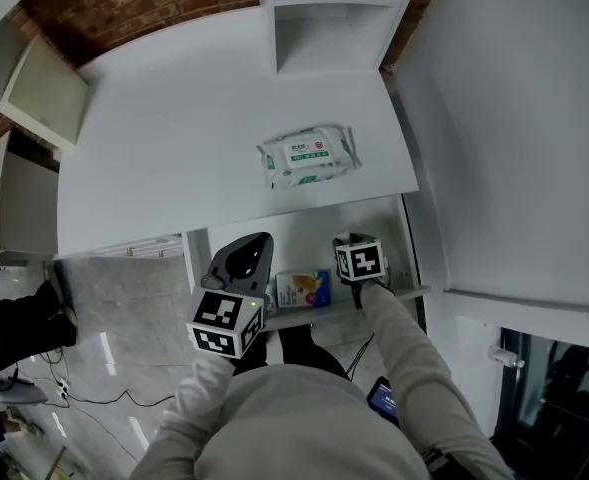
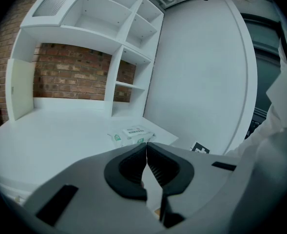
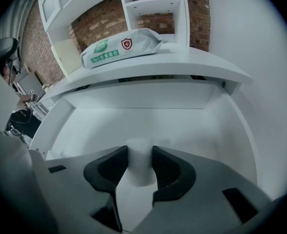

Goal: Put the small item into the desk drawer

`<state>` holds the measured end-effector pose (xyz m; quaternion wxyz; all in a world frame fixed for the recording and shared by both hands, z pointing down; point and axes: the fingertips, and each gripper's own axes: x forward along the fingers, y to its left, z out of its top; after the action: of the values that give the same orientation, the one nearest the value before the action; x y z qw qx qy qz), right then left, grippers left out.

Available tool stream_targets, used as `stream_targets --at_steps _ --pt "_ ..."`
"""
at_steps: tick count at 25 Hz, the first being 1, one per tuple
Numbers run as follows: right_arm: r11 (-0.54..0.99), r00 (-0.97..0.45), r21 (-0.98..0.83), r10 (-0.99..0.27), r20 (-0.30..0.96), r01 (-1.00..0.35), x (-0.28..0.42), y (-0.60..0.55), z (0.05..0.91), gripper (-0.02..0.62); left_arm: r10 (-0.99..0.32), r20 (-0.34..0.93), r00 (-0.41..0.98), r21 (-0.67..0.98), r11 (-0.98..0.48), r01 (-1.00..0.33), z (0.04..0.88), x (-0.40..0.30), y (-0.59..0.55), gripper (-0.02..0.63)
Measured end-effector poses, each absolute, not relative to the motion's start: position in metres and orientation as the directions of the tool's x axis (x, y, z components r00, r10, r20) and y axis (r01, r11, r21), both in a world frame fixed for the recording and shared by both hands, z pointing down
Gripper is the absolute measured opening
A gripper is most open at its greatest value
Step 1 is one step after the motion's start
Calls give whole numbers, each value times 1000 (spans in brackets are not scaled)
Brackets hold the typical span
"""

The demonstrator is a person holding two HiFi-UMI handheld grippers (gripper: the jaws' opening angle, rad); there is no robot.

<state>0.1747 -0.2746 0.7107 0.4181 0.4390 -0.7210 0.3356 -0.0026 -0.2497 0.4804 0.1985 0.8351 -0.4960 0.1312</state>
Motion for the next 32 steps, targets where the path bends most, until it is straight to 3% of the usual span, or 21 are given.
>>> stream_targets --at_steps 18,25,32 --pt "384 -257 -129 -303 918 -914 174 -271 729 184 -786 430 445 194 -401 -895 485 -9 -250 20" --pt "400 -268 -139 -289 919 -906 175 -267 728 217 -781 423 459 195 -416 -888 482 -9 -251 20" --pt "389 -296 -147 -358 885 -909 173 -274 705 236 -780 409 474 196 -432 -880 479 -8 -251 20"
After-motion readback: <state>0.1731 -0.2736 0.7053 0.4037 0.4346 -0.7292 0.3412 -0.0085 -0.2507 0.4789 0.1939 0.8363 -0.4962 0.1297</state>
